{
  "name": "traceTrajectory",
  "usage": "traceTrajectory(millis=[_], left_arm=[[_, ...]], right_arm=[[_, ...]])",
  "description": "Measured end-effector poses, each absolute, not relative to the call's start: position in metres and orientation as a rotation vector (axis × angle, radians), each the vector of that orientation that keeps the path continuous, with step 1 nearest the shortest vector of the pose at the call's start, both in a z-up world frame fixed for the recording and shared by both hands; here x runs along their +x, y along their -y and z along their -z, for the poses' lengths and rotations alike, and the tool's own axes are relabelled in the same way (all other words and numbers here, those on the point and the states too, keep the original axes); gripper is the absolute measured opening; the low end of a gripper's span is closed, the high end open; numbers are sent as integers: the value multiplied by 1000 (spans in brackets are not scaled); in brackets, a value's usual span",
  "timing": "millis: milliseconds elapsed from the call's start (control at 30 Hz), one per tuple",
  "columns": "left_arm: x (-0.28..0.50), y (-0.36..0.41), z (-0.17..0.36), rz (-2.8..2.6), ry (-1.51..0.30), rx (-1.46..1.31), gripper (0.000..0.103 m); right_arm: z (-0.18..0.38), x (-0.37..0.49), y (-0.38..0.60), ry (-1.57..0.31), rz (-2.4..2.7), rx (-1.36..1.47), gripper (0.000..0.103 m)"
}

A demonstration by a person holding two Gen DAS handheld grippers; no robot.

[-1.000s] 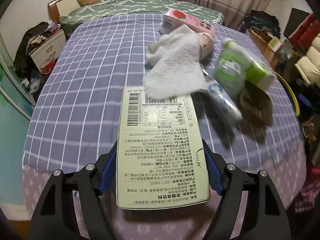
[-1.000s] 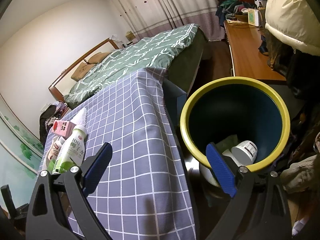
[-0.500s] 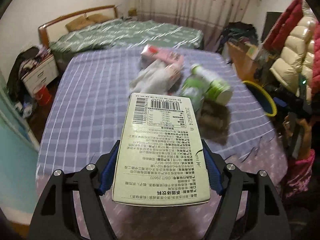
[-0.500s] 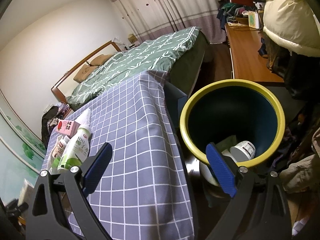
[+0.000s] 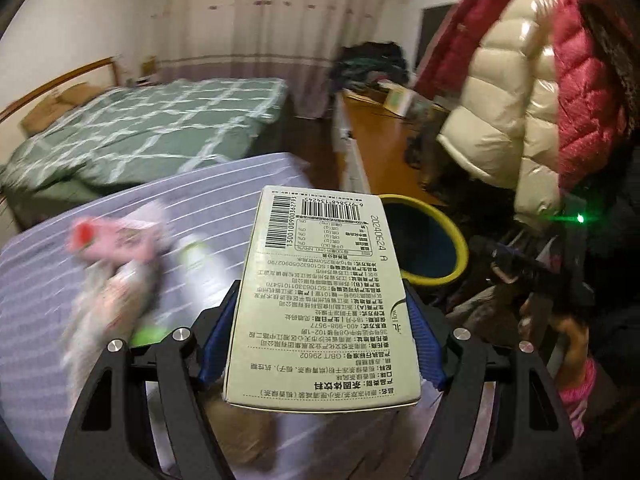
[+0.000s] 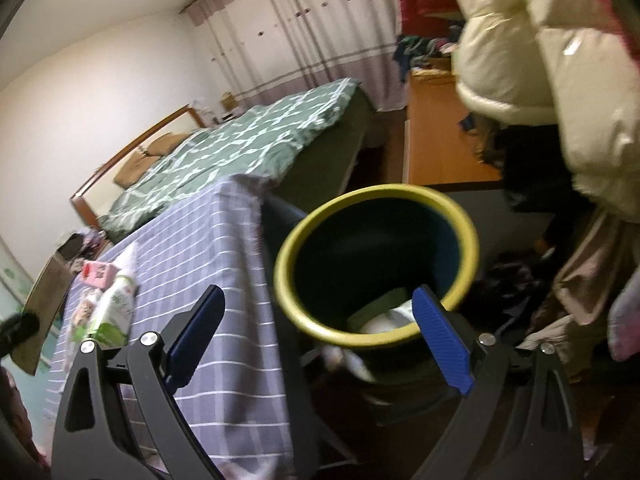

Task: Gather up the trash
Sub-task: 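Carry the white cardboard box over the yellow bin and open the left gripper, then grasp the white toothpaste tube on the table with the right gripper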

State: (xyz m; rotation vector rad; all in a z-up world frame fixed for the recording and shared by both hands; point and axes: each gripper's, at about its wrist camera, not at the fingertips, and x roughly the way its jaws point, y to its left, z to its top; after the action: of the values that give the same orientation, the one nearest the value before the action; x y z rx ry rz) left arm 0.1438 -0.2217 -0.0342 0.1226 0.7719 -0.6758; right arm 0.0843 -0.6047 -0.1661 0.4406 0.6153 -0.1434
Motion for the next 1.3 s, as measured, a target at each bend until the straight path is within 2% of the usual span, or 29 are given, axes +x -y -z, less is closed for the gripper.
traceTrajectory(millis=[333, 600, 633, 667, 700, 967, 1300], left_arm=[[196, 387, 82, 808, -891, 175, 74], [226, 472, 116, 813, -948, 202, 75], [229, 480, 119, 818, -951, 203, 79], [231, 484, 120, 820, -949, 200, 89], [232, 485, 119, 810, -937, 195, 91], [214, 425, 68, 808, -852, 141, 93], [189, 245, -1, 655, -700, 47, 97]], right_arm=[[179, 52, 646, -600, 267, 444, 90], [193, 42, 661, -639, 300, 454, 90], [194, 42, 664, -641, 306, 460, 90], [195, 42, 665, -642, 309, 464, 90], [195, 42, 666, -643, 311, 467, 90], [196, 47, 653, -657, 286, 454, 90], [184, 74, 591, -690, 155, 371, 90]])
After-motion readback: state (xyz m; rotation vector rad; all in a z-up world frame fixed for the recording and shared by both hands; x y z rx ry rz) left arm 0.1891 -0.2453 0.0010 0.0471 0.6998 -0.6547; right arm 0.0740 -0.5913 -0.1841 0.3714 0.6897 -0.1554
